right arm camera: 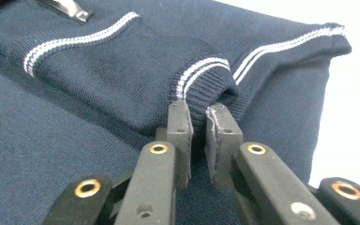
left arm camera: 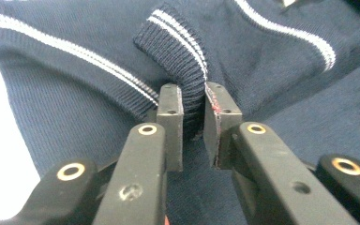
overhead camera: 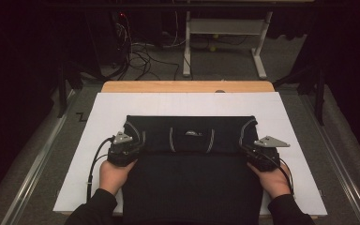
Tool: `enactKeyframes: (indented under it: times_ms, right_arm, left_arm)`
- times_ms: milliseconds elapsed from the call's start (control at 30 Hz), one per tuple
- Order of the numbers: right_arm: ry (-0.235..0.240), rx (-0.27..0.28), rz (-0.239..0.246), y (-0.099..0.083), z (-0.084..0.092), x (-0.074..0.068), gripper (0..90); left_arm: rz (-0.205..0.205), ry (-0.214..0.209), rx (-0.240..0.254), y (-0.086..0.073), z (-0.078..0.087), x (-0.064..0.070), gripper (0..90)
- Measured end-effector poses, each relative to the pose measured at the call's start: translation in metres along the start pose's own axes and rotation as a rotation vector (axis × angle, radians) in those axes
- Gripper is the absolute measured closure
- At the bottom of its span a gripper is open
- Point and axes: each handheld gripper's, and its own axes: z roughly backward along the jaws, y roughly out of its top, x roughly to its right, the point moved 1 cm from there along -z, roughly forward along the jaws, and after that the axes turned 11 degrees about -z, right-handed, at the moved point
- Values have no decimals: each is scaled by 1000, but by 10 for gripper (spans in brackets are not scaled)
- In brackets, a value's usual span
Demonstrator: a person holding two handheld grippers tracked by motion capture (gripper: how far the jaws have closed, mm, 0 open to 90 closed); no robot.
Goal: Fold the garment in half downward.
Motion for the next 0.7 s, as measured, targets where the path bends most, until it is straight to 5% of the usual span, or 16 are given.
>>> enactKeyframes:
  times_ms: [367, 700]
  right_arm:
    - [24, 122, 22, 7, 28, -5, 830]
    - [49, 134, 33, -4, 48, -5, 829]
  left_arm:
    - [23, -34, 99, 3, 26, 0, 756]
    - [-8, -66, 112, -1, 44, 10, 756]
